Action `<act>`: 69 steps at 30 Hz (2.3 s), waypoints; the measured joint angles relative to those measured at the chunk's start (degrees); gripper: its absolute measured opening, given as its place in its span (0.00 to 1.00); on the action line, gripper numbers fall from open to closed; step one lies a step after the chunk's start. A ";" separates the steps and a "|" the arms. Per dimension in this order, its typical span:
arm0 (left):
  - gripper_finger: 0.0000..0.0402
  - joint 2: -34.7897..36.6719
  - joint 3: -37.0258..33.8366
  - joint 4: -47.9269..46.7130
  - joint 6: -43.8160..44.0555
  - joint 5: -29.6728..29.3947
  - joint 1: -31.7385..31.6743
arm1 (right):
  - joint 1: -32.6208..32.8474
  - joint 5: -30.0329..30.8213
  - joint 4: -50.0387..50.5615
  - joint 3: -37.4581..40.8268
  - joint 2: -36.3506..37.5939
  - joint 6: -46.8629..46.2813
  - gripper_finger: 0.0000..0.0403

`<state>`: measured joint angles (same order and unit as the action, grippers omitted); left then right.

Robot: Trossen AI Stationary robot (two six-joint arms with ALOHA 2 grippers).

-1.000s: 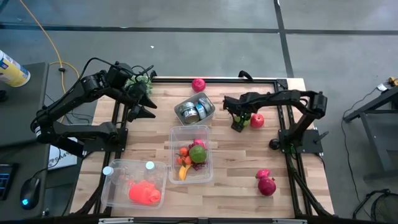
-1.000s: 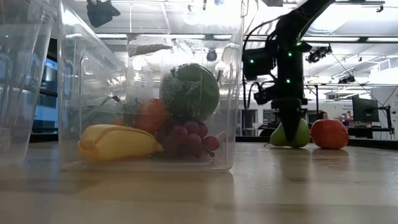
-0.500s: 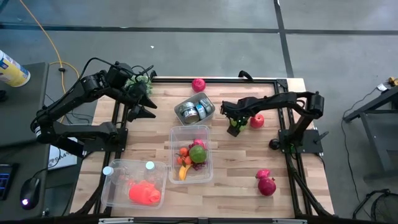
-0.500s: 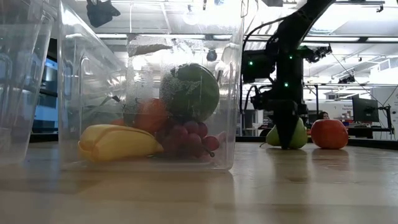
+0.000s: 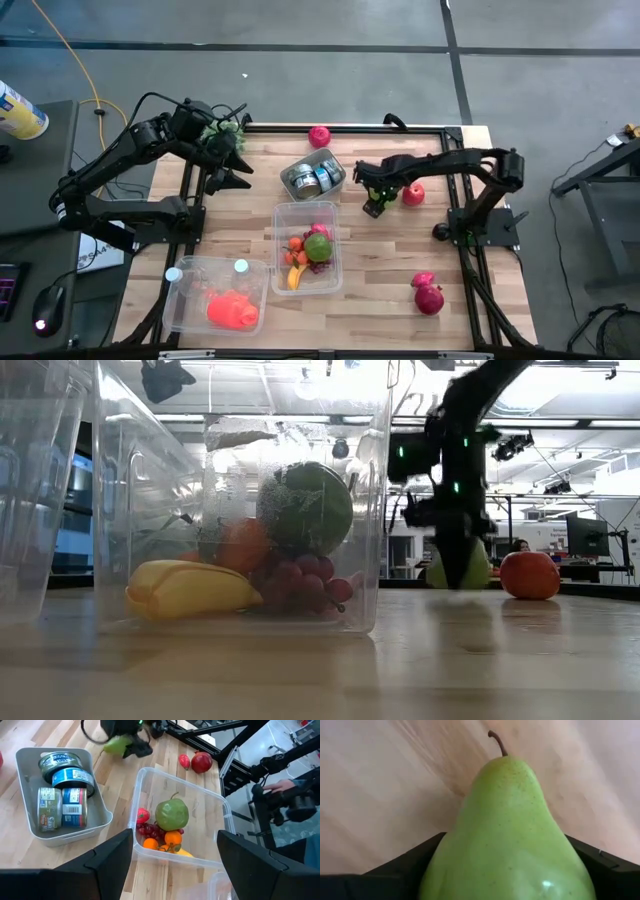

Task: Pick & Place Food Item
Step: Put the green pear into the right transparent bin, then put the bottom red apple into the right transparent bin

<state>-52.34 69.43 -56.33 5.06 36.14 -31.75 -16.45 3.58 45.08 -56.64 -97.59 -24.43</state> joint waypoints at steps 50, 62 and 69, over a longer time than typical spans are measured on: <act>0.70 -0.04 0.00 -6.85 -7.41 4.28 0.04 | 20.65 -4.16 -21.33 -29.05 1.03 -2.20 0.89; 0.70 -0.04 0.00 -9.53 -11.98 4.26 0.04 | 19.91 -4.62 -8.04 -28.95 4.90 -12.64 0.89; 0.70 -0.04 0.00 -9.44 -13.29 4.15 0.05 | 19.39 3.60 14.65 -28.98 10.48 -28.26 0.89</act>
<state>-52.38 69.43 -65.78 -8.23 40.29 -31.70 2.94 7.18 59.73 -85.62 -87.11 -52.69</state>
